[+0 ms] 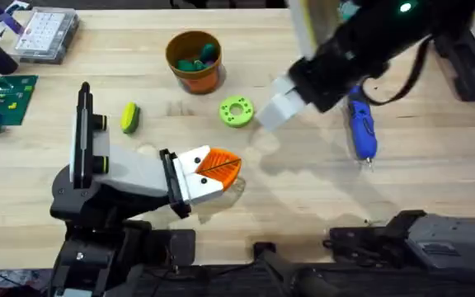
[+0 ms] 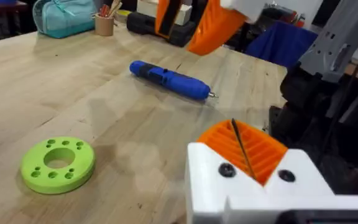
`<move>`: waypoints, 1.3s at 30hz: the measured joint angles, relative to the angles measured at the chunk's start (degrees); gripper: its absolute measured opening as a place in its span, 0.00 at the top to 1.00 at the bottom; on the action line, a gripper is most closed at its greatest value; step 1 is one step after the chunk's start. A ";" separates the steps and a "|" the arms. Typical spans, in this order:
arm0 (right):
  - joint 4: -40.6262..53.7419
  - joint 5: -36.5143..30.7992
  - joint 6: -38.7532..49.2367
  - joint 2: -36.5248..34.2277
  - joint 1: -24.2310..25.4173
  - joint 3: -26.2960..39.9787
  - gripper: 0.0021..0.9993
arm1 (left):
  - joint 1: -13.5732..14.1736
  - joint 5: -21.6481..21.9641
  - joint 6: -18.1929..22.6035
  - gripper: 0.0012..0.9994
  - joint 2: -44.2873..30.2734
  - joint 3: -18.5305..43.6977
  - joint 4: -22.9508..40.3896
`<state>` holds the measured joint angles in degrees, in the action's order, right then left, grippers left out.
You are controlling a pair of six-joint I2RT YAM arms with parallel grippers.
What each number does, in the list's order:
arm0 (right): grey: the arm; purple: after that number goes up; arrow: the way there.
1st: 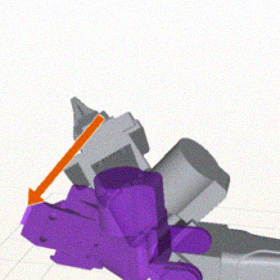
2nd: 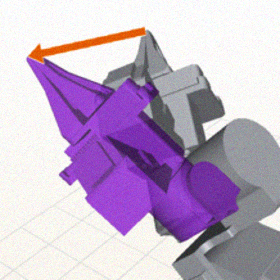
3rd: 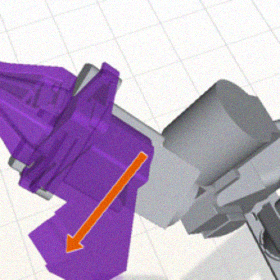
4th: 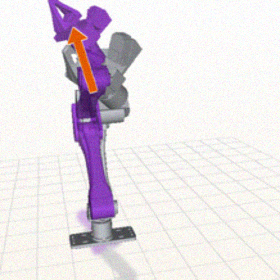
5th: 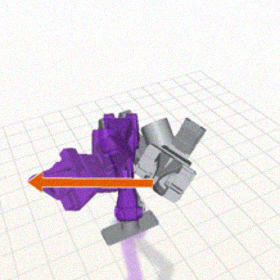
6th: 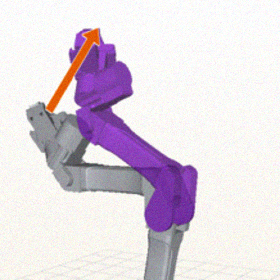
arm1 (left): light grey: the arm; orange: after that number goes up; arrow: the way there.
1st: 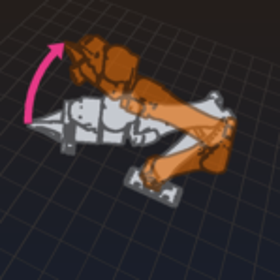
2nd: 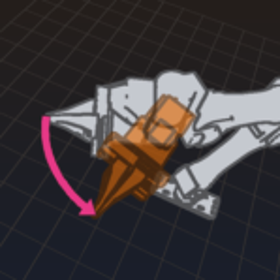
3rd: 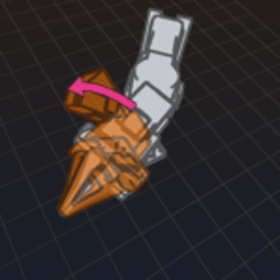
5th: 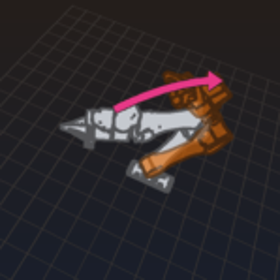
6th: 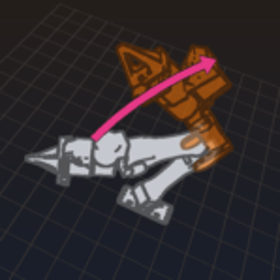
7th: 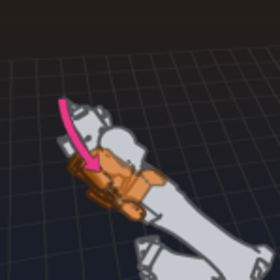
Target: Pick up the gripper from the table and insert it into the empty holder that is missing its gripper. Then pick up a screw, insert it into the mounting hole, and use the screwdriver to tighten it. Finally, clean up the table by picking up the vegetable and placing it into the bucket.
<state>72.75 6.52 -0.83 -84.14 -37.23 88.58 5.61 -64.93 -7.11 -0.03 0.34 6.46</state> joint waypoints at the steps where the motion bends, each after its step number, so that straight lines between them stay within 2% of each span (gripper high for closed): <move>1: 0.92 -0.02 -0.36 0.00 1.31 -0.02 0.02 | 0.00 0.00 0.00 0.99 0.00 0.00 0.00; 9: 1.89 -0.22 -2.21 0.60 10.47 -2.03 0.02 | 0.00 0.00 0.00 0.99 0.00 0.00 0.00; 18: -2.33 -2.86 -4.65 7.91 17.65 -15.53 0.02 | 0.00 -0.02 0.00 0.99 0.00 0.00 0.00; 23: -6.99 -3.48 -5.10 10.82 24.05 -21.16 0.02 | 0.00 -0.02 0.00 0.99 0.00 0.00 0.00; 30: -13.30 -4.02 -2.87 9.41 32.95 -27.65 0.02 | 0.00 -0.01 0.00 0.99 0.00 0.00 0.00; 39: -19.71 -4.14 2.97 4.34 41.56 -28.06 0.02 | 0.00 -0.01 0.00 0.99 0.00 0.00 0.00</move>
<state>53.04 2.38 2.14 -79.80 4.33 60.51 5.61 -64.94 -7.11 -0.03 0.34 6.46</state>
